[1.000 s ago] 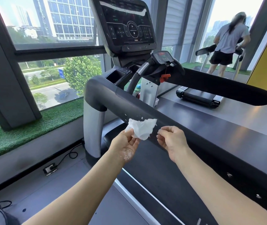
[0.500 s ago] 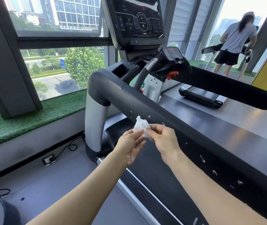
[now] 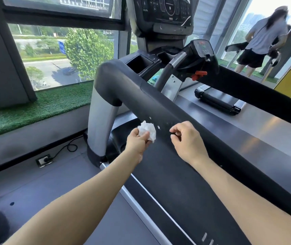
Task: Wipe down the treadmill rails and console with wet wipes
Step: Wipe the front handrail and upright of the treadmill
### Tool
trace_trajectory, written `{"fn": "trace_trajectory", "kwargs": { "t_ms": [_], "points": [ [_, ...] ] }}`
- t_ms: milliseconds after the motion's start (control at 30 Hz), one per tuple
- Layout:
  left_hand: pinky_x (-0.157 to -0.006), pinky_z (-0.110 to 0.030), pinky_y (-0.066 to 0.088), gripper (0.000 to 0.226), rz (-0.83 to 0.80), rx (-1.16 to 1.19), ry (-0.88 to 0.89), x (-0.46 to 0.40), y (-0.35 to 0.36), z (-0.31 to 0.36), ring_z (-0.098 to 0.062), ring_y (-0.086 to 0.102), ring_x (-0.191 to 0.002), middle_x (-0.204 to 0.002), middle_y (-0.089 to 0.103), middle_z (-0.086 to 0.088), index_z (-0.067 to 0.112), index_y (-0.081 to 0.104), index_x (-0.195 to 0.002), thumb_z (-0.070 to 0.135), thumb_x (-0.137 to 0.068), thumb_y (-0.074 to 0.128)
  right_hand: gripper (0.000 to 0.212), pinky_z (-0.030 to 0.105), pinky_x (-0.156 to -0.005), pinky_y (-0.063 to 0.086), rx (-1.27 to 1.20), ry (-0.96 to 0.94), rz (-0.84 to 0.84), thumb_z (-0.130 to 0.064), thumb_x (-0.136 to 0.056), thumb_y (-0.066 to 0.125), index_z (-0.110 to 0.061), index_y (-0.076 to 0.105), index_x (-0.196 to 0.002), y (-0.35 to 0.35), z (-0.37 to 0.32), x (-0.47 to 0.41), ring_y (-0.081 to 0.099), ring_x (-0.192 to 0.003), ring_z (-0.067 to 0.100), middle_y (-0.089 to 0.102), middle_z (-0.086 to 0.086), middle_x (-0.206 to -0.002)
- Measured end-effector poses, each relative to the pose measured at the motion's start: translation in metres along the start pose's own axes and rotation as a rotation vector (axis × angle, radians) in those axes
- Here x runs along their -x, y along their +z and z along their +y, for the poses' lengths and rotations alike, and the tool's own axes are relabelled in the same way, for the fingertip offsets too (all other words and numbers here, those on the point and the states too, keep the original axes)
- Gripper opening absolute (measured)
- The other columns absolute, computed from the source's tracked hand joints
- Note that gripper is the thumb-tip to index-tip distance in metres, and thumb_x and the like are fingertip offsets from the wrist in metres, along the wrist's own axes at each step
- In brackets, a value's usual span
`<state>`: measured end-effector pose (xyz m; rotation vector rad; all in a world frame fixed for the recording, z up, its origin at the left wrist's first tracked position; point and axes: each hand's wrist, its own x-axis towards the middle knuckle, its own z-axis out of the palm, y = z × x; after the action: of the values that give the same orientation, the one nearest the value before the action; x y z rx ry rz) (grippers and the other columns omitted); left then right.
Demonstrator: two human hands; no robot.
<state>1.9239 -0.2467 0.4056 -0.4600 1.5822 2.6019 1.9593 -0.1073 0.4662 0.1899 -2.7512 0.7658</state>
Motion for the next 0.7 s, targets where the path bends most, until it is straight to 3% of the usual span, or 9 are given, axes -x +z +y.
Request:
{"fn": "trace_trajectory", "kwargs": {
  "t_ms": [167,233,333,400,500,567,633,700],
  "points": [
    [-0.061,-0.019,0.049,0.008,0.112,-0.066,-0.011,-0.052,0.028,-0.006,-0.011,0.057,-0.071,-0.095,0.062,-0.003,0.013,0.052,-0.096,0.011,-0.091,0.058,0.016,0.035,-0.078,0.048,0.158,-0.091,-0.024,-0.008,-0.09,0.053,-0.009,0.063,-0.103,0.009,0.005,-0.022,0.055,-0.095,0.019,0.054,0.001,-0.108],
    [-0.057,-0.019,0.041,0.024,0.254,-0.115,-0.02,-0.059,0.036,-0.012,-0.009,0.052,-0.07,-0.104,0.053,0.0,0.014,0.046,-0.102,0.018,-0.086,0.064,0.016,0.032,-0.074,0.046,0.202,-0.13,-0.015,-0.008,-0.09,0.052,-0.009,0.064,-0.101,0.013,0.009,-0.026,0.055,-0.092,0.019,0.055,0.001,-0.106],
    [-0.057,-0.011,0.036,0.024,0.392,-0.204,0.211,-0.058,0.042,-0.022,-0.002,0.047,-0.067,-0.099,0.039,0.005,0.016,0.045,-0.096,0.011,-0.084,0.066,0.015,0.027,-0.068,0.043,0.274,-0.248,0.04,0.002,-0.084,0.057,-0.006,0.066,-0.093,0.016,0.02,-0.028,0.057,-0.085,0.023,0.058,0.004,-0.097],
    [-0.067,-0.004,0.038,0.012,0.31,-0.217,0.379,-0.054,0.044,-0.03,0.003,0.051,-0.073,-0.097,0.044,0.007,0.014,0.054,-0.094,0.004,-0.089,0.059,0.021,0.03,-0.066,0.049,0.334,-0.363,0.068,0.012,-0.075,0.062,-0.004,0.066,-0.088,0.017,0.027,-0.03,0.057,-0.079,0.028,0.059,0.006,-0.091],
    [-0.079,-0.004,0.037,0.018,0.21,-0.247,0.476,-0.047,0.042,-0.05,0.008,0.053,-0.089,-0.101,0.05,0.018,0.016,0.062,-0.102,0.003,-0.092,0.055,0.022,0.038,-0.075,0.055,0.468,-0.474,0.088,0.01,-0.074,0.062,-0.001,0.068,-0.092,0.017,0.036,-0.031,0.06,-0.088,0.031,0.062,0.009,-0.099],
    [-0.085,-0.004,0.035,0.03,0.162,-0.294,0.506,-0.041,0.042,-0.066,0.015,0.05,-0.099,-0.11,0.049,0.025,0.019,0.061,-0.115,0.002,-0.093,0.054,0.025,0.037,-0.088,0.051,0.548,-0.508,0.092,0.006,-0.076,0.064,0.0,0.068,-0.101,0.018,0.043,-0.031,0.062,-0.101,0.03,0.064,0.011,-0.109],
    [-0.093,0.002,0.028,0.04,0.103,-0.369,0.564,-0.031,0.045,-0.079,0.021,0.038,-0.116,-0.132,0.043,0.022,0.014,0.049,-0.134,0.003,-0.096,0.048,0.032,0.032,-0.099,0.043,0.599,-0.536,0.064,0.004,-0.074,0.067,0.0,0.067,-0.105,0.019,0.051,-0.03,0.058,-0.11,0.028,0.062,0.013,-0.117],
    [-0.097,0.005,0.021,0.044,0.097,-0.457,0.619,-0.03,0.047,-0.084,0.006,0.034,-0.129,-0.143,0.038,0.01,0.007,0.039,-0.142,0.003,-0.097,0.042,0.03,0.03,-0.104,0.033,0.635,-0.566,0.045,0.004,-0.074,0.067,-0.001,0.066,-0.104,0.019,0.058,-0.03,0.052,-0.114,0.025,0.06,0.013,-0.12]
  ]
}}
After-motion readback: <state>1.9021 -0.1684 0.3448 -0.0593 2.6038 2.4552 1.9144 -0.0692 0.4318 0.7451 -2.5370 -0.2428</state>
